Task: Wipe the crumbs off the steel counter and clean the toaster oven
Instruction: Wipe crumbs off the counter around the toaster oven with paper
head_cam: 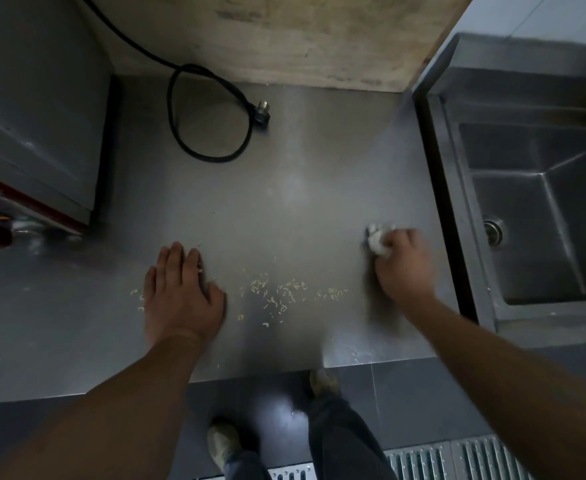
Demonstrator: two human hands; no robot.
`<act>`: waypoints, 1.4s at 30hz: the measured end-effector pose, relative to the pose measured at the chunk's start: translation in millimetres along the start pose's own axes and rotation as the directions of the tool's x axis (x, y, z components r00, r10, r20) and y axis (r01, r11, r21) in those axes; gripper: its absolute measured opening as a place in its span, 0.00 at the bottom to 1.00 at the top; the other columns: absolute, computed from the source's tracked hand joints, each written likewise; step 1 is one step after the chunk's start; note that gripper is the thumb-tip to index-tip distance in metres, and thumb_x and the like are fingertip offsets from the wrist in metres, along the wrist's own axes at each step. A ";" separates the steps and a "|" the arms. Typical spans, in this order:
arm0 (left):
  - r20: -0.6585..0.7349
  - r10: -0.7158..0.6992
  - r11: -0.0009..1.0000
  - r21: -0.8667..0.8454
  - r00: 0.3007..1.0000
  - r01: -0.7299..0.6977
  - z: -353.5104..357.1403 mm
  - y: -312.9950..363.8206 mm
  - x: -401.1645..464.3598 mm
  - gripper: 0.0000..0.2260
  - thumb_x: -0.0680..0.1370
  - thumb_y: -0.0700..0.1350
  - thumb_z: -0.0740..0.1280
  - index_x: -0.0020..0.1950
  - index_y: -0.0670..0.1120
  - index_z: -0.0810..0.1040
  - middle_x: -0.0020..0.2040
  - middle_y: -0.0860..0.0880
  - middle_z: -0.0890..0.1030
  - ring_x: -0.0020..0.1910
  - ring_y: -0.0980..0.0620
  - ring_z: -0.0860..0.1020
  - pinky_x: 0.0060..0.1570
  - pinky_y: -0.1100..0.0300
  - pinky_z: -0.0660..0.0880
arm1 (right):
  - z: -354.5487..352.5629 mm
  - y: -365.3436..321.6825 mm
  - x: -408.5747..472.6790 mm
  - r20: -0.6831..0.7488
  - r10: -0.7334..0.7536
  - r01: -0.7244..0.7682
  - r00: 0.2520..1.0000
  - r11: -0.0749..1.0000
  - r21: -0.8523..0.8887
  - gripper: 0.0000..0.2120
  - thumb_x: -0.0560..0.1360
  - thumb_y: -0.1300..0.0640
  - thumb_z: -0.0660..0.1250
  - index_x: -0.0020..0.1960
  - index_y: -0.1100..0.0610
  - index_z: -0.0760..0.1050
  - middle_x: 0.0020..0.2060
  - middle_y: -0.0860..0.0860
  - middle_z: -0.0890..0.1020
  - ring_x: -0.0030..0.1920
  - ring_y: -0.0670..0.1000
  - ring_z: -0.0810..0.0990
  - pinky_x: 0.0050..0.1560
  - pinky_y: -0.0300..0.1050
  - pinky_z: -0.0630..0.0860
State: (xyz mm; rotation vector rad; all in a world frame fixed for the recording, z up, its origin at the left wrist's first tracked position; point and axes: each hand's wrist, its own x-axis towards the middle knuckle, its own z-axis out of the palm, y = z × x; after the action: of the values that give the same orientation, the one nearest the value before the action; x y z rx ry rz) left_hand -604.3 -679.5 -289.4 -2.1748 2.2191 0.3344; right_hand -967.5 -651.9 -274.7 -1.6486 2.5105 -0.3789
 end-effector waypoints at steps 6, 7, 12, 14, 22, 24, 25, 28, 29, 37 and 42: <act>0.000 -0.001 1.000 -0.020 1.000 0.001 -2.3 1.1 0.2 0.31 0.75 0.56 0.52 0.76 0.44 0.64 0.79 0.43 0.60 0.79 0.45 0.52 0.77 0.46 0.50 | -4.3 -35.3 -110.0 0.194 -0.156 0.118 0.969 0.974 0.191 0.13 0.63 0.62 0.74 0.46 0.58 0.77 0.49 0.54 0.78 0.46 0.54 0.75 0.44 0.40 0.69; -0.001 0.001 1.000 -0.022 1.000 -0.001 -2.3 0.9 0.1 0.31 0.75 0.56 0.52 0.76 0.44 0.64 0.79 0.43 0.60 0.79 0.45 0.52 0.77 0.46 0.50 | -8.2 -34.6 -106.5 0.196 -0.174 0.132 0.965 0.969 0.208 0.13 0.63 0.64 0.75 0.46 0.58 0.77 0.48 0.54 0.78 0.46 0.54 0.76 0.44 0.40 0.70; -0.008 0.013 1.000 -0.010 1.000 -0.013 -1.2 -0.1 -0.6 0.31 0.76 0.56 0.52 0.76 0.43 0.64 0.79 0.42 0.59 0.79 0.45 0.51 0.77 0.46 0.49 | -31.5 2.2 -27.3 -0.036 -0.015 0.022 0.999 0.980 0.199 0.12 0.67 0.67 0.71 0.49 0.59 0.76 0.46 0.57 0.78 0.47 0.59 0.76 0.47 0.44 0.67; -0.014 0.019 1.000 -0.006 1.000 -0.019 -1.0 0.0 -0.8 0.31 0.76 0.56 0.51 0.76 0.43 0.64 0.78 0.42 0.60 0.79 0.45 0.51 0.77 0.46 0.49 | -40.0 27.3 13.7 -0.075 0.084 -0.074 0.994 0.988 0.136 0.10 0.71 0.64 0.68 0.52 0.60 0.76 0.50 0.59 0.78 0.50 0.62 0.77 0.49 0.48 0.70; -0.038 0.020 1.000 -0.017 0.999 -0.021 -0.6 0.1 -1.2 0.31 0.75 0.56 0.53 0.74 0.42 0.65 0.77 0.41 0.61 0.78 0.44 0.54 0.76 0.45 0.52 | -29.9 58.2 9.2 0.064 0.168 -0.165 0.984 0.985 -0.054 0.13 0.67 0.66 0.68 0.52 0.60 0.77 0.50 0.62 0.77 0.49 0.66 0.77 0.48 0.53 0.73; -0.042 0.019 0.999 -0.027 0.999 -0.020 -1.5 0.7 -0.9 0.30 0.75 0.55 0.53 0.74 0.42 0.66 0.77 0.41 0.62 0.78 0.43 0.54 0.76 0.45 0.52 | -20.7 38.5 -34.2 0.035 0.124 -0.123 0.992 0.992 -0.039 0.14 0.63 0.67 0.70 0.48 0.61 0.76 0.46 0.61 0.76 0.44 0.65 0.76 0.43 0.53 0.73; -0.045 0.017 0.999 -0.034 0.999 -0.019 -1.8 0.8 -0.7 0.30 0.74 0.55 0.54 0.74 0.42 0.66 0.77 0.41 0.62 0.78 0.43 0.54 0.76 0.45 0.52 | -16.9 25.9 -57.6 0.034 0.116 -0.115 0.993 0.993 -0.019 0.13 0.63 0.67 0.70 0.47 0.60 0.76 0.45 0.60 0.76 0.43 0.64 0.76 0.42 0.51 0.73; -0.044 0.016 0.999 -0.046 0.999 -0.018 -2.7 0.9 -1.3 0.30 0.74 0.55 0.54 0.73 0.42 0.67 0.76 0.40 0.63 0.78 0.43 0.54 0.76 0.45 0.51 | -11.5 -17.0 -113.2 0.135 0.015 -0.031 0.991 0.993 0.113 0.10 0.66 0.63 0.69 0.47 0.59 0.78 0.46 0.56 0.77 0.44 0.57 0.76 0.42 0.43 0.71; -0.041 0.016 0.999 -0.048 0.999 -0.017 -2.9 0.9 -1.2 0.30 0.74 0.55 0.54 0.73 0.42 0.66 0.76 0.40 0.63 0.78 0.43 0.54 0.76 0.45 0.51 | -12.2 -28.2 -123.8 0.181 -0.047 0.016 0.982 0.986 0.167 0.09 0.66 0.61 0.69 0.46 0.59 0.78 0.46 0.55 0.78 0.45 0.55 0.76 0.43 0.41 0.70; -0.040 0.021 0.998 -0.053 0.999 -0.023 -3.8 0.8 -1.9 0.32 0.73 0.55 0.53 0.74 0.41 0.66 0.76 0.40 0.62 0.78 0.43 0.54 0.76 0.44 0.51 | -41.8 49.2 -70.3 -0.104 0.278 -0.264 0.955 0.955 0.133 0.11 0.67 0.66 0.69 0.50 0.61 0.77 0.46 0.59 0.78 0.48 0.62 0.77 0.47 0.46 0.69; -0.045 0.021 0.998 -0.051 0.999 -0.024 -2.7 1.2 -1.6 0.31 0.73 0.54 0.54 0.73 0.42 0.66 0.76 0.40 0.63 0.78 0.42 0.54 0.76 0.45 0.51 | -53.0 103.2 -52.6 -0.013 0.432 -0.432 0.902 0.901 -0.039 0.11 0.69 0.65 0.67 0.52 0.62 0.76 0.51 0.63 0.75 0.49 0.67 0.76 0.48 0.54 0.73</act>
State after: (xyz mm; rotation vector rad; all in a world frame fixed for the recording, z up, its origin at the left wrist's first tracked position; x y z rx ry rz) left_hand -605.0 -678.4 -286.3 -2.2051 2.2847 0.3511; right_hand -1050.0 -557.1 -253.6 -1.0457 2.7976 -0.2807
